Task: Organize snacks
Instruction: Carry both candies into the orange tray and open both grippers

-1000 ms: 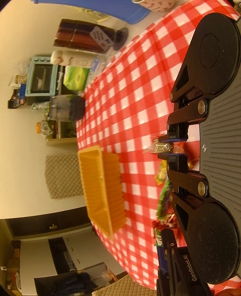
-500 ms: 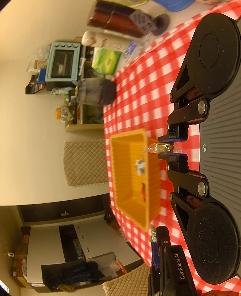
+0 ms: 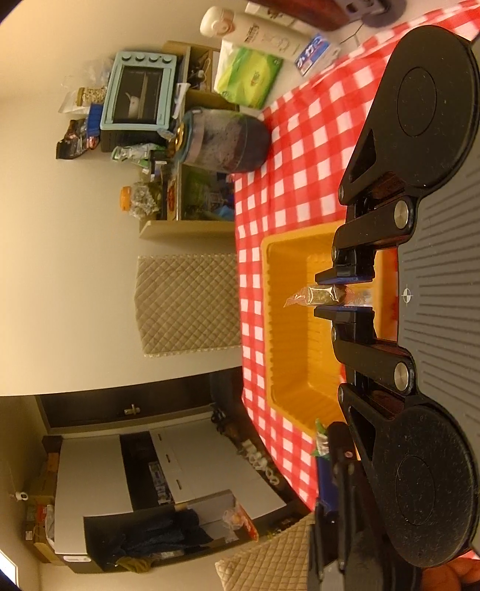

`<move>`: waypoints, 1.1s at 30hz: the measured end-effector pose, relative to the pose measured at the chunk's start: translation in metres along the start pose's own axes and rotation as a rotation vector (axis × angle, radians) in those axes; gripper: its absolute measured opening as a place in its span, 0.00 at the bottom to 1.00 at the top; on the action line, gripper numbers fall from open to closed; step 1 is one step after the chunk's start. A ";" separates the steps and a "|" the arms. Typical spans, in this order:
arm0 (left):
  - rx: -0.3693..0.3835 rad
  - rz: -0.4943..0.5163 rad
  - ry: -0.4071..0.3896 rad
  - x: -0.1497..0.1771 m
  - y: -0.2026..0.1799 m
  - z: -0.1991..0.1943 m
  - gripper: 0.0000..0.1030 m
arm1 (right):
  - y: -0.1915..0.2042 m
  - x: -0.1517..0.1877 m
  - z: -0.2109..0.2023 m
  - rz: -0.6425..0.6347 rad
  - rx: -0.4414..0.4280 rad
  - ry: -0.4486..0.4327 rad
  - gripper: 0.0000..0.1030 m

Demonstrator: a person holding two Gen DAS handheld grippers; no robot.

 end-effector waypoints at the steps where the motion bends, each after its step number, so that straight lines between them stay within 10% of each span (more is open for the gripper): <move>1: -0.001 -0.011 0.004 0.000 0.004 0.004 0.22 | -0.001 -0.001 0.006 0.008 -0.002 0.007 0.11; 22: -0.024 -0.120 0.076 -0.005 0.048 0.067 0.24 | -0.003 -0.001 0.086 0.083 -0.080 0.110 0.11; 33: -0.050 -0.137 0.069 -0.006 0.060 0.065 0.40 | -0.001 0.003 0.091 0.109 -0.101 0.127 0.11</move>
Point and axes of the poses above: each gripper's, at about its wrist camera, not at the fingertips, and z roughly the way its jaws point, y to its left, x to its underside, the point moved 3 cm from there along z, roughly the way its jaws point, and after that the axes turned 7 degrees about -y, right-handed, at the moved point
